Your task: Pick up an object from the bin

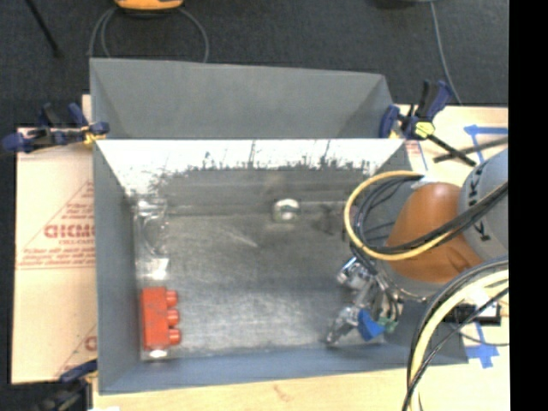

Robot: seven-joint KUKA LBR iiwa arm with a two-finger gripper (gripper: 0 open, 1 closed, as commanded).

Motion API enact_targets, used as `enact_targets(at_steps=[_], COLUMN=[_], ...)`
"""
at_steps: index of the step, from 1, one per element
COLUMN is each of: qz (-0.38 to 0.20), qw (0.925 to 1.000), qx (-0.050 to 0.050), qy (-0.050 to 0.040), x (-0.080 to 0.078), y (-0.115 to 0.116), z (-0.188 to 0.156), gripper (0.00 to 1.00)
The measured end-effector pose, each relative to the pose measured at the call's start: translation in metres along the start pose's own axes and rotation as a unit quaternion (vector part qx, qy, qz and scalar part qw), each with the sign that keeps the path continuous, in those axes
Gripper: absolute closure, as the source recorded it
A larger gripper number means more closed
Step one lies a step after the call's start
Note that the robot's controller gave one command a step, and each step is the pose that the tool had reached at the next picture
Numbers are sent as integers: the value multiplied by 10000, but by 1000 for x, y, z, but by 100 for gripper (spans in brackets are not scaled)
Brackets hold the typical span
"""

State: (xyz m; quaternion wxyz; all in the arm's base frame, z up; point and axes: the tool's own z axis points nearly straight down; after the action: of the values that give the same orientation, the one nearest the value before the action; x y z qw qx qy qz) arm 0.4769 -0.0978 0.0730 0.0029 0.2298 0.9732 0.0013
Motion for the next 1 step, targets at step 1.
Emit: enact_targets(at_steps=[1], qz=[-774], qw=[9970], qx=[5], qy=[1], x=[7], y=[57], z=[-8], gripper=[0])
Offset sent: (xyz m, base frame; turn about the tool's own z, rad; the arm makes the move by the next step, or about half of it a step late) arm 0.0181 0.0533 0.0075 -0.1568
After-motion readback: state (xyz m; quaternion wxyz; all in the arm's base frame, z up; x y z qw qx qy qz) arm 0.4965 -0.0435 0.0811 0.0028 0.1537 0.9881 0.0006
